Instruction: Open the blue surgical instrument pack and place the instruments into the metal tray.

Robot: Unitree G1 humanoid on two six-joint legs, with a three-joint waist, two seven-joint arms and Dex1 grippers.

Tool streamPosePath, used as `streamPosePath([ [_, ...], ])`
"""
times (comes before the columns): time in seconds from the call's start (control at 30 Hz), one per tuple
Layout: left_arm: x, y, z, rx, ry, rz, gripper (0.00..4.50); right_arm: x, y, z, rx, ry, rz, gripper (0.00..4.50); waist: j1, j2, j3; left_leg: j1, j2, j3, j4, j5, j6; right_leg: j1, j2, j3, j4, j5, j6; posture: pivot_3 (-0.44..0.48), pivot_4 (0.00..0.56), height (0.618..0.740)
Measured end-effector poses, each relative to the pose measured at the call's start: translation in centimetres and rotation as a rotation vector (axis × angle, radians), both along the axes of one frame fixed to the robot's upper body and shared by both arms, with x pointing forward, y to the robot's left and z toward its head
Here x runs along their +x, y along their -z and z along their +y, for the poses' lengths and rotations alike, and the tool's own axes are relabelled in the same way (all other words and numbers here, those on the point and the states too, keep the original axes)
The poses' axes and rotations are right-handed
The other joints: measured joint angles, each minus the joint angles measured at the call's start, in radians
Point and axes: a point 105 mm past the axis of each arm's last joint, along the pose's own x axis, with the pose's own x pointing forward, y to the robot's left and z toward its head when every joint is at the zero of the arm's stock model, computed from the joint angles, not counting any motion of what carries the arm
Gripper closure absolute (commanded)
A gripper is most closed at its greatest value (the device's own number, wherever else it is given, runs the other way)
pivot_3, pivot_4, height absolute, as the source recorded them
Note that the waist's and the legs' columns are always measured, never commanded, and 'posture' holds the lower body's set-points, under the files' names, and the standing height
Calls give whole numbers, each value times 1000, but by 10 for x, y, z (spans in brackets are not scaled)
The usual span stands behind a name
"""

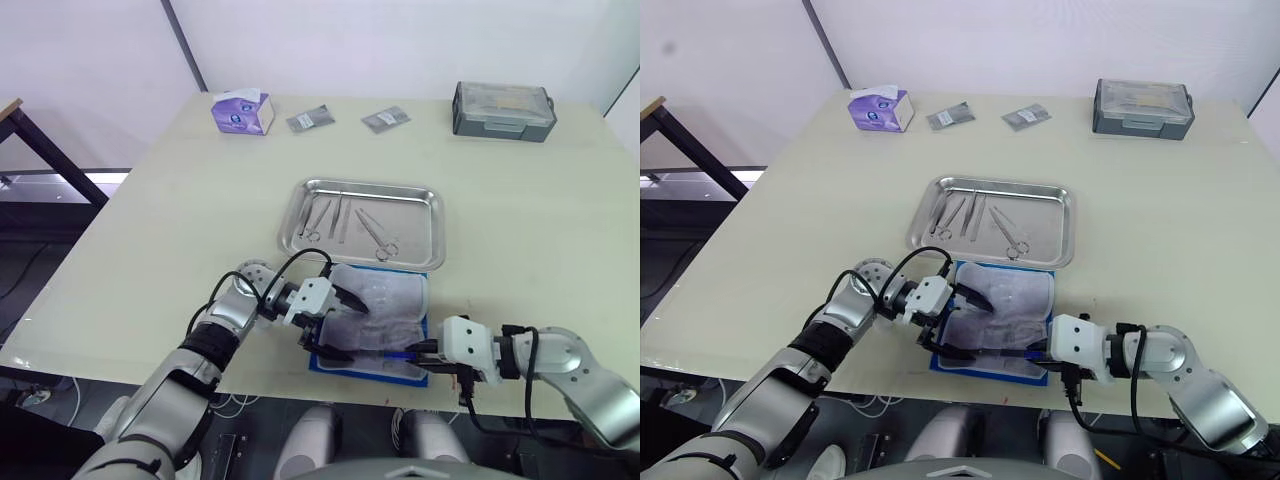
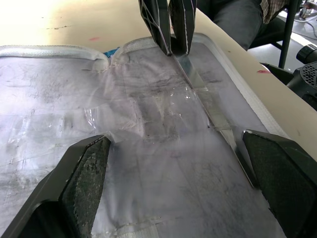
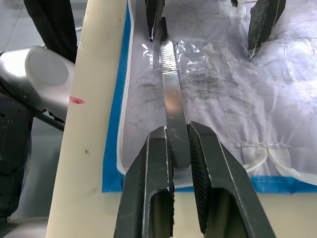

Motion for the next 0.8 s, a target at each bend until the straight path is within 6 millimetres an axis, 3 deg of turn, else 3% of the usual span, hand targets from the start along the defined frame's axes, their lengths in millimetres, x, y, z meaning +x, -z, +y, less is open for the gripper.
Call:
streamPosePath([
  [0.8, 0, 0, -1, -2, 3, 0, 0, -11, -11, -32, -21, 60, 14, 4463, 1, -4, 2, 0, -1, 1, 0, -1, 1, 0, -1, 1, 0, 0, 0, 0, 150, 734],
])
